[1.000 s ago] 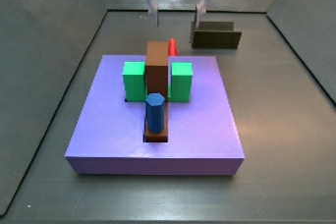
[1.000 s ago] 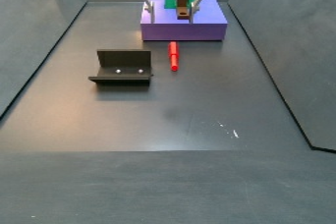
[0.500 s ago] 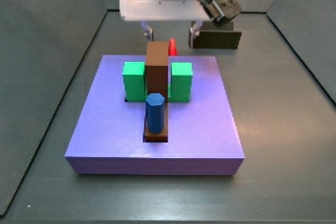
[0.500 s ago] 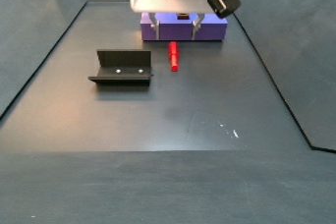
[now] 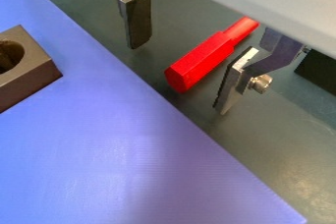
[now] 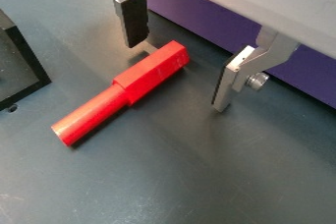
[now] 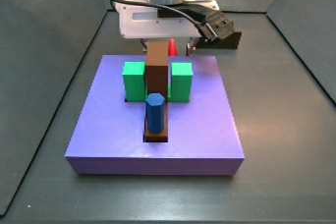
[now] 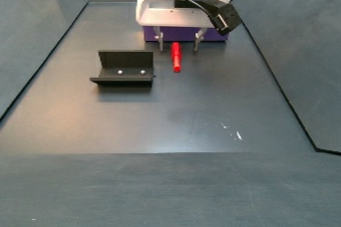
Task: Pick up the red object. Move up. Place the red object on the fixture. Regrasp the red object. Move to above the board. Insert the red object.
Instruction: Pick up the red object.
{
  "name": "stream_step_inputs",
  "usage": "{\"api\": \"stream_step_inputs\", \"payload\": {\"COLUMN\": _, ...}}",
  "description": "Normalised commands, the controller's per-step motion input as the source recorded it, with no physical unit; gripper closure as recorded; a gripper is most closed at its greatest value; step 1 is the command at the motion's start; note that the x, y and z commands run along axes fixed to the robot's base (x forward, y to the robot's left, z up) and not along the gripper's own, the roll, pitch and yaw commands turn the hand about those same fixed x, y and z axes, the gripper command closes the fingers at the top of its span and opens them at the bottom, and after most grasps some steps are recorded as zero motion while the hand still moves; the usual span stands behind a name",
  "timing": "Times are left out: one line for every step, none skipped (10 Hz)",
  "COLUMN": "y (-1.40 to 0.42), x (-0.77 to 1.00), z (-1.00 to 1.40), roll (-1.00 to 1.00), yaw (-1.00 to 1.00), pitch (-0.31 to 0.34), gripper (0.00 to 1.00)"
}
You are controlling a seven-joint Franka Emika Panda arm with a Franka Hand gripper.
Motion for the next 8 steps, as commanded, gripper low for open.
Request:
{"api": "stream_step_inputs", "payload": {"y": -0.06, "x": -0.01, "z": -0.24, "roll": 0.0, "yaw": 0.0, "pitch": -0.076, "gripper": 0.0}}
{"api": "stream_step_inputs", "payload": {"y": -0.04, "x": 0.0, "z": -0.13, "roll": 0.0, "yaw": 0.0, "pitch": -0.057, "gripper": 0.0}}
{"api": "stream_step_inputs", "payload": {"y": -0.05, "x": -0.01, "z": -0.21, "roll": 0.0, "yaw": 0.0, "pitch": -0.081, "gripper": 0.0}}
{"api": "stream_step_inputs", "payload": {"y": 0.0, "x": 0.0, "z": -0.02, "roll": 0.0, "yaw": 0.0, "pitch": -0.033, "gripper": 0.0}}
{"api": "stream_step_inputs", "payload": {"y": 0.06, "x": 0.0, "z": 0.0, "roll": -0.02, "yaw": 0.0, "pitch": 0.0, "gripper": 0.0}}
{"api": "stream_step_inputs", "payload": {"y": 0.07, "x": 0.0, "z": 0.04, "roll": -0.01, "yaw": 0.0, "pitch": 0.0, "gripper": 0.0}}
{"api": "stream_step_inputs", "payload": {"y": 0.02, "x": 0.08, "z": 0.09, "roll": -0.02, "yaw": 0.0, "pitch": 0.001, "gripper": 0.0}}
{"api": "stream_step_inputs", "payload": {"y": 0.0, "x": 0.0, "z": -0.03, "roll": 0.0, "yaw": 0.0, "pitch": 0.0, "gripper": 0.0}}
